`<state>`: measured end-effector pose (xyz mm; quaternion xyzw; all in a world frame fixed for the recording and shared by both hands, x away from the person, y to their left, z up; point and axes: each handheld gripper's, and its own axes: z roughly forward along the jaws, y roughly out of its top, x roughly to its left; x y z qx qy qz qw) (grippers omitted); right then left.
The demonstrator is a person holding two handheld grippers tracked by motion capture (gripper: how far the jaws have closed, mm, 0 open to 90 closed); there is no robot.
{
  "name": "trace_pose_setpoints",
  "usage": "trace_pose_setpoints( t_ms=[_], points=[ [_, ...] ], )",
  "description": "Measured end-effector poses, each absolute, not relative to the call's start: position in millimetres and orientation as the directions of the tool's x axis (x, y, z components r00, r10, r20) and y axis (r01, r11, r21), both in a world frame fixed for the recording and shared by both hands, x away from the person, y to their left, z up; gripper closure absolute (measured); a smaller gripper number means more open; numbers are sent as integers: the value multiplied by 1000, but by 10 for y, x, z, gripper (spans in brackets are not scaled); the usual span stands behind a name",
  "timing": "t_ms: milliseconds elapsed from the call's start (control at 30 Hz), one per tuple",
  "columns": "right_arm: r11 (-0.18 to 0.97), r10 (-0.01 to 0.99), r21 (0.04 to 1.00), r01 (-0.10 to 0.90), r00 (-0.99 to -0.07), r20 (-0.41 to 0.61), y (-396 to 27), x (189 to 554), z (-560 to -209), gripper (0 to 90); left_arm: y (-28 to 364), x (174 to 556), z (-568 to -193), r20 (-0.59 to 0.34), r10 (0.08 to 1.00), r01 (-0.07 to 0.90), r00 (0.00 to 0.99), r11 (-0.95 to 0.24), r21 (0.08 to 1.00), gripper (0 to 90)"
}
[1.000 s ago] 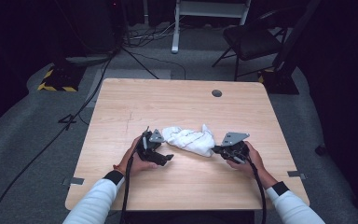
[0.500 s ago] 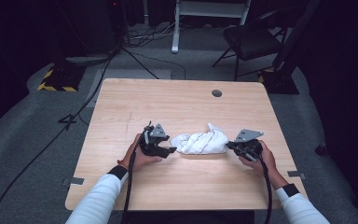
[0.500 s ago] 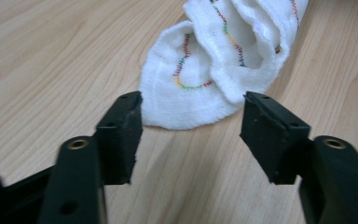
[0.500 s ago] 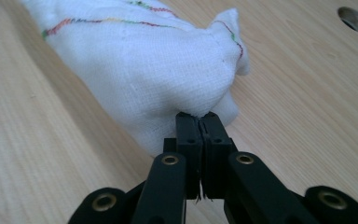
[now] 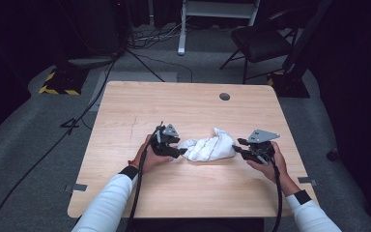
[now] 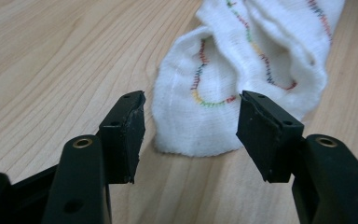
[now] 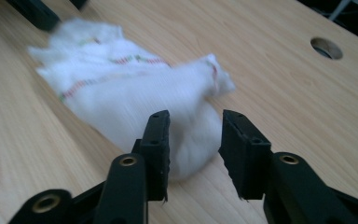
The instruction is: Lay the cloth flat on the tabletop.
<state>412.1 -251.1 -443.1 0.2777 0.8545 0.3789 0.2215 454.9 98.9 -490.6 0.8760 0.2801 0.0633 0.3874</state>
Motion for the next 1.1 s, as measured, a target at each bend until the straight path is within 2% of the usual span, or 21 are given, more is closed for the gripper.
trace_pose_setpoints(
  t_ms=[133,367,467,600,767,833,900,1033,1100],
  points=[
    [522,621,814,254,-768,-159,-2381,4051,-4234,565,983,4572,-4941,-111,538,451,835,-556,699,411],
    [576,512,792,203,-845,-155,-1903,4025,-4309,515,966,4602,-4977,-123,542,461,831,-548,698,410],
    [610,465,769,188,-872,-156,-1686,4028,-4385,491,967,4602,-4973,-93,550,449,830,-560,697,459],
    [670,421,717,191,-894,-155,-1414,4082,-4576,487,989,4607,-4978,-103,569,464,816,-538,703,556],
    [701,396,688,187,-905,-157,-1290,4104,-4667,488,966,4591,-4967,-90,570,462,817,-551,695,573],
    [718,388,672,182,-906,-169,-1238,4107,-4713,514,962,4588,-4969,-111,551,460,827,-550,697,552],
    [736,388,652,183,-903,-184,-1204,4128,-4759,559,937,4567,-4967,-85,547,444,833,-568,693,517],
    [733,405,651,196,-895,-187,-1193,4154,-4805,744,923,4559,-4964,-67,546,435,835,-580,689,525],
    [736,401,650,190,-896,-191,-1198,4149,-4803,779,927,4558,-4966,-64,540,427,839,-580,694,537]
  ],
)
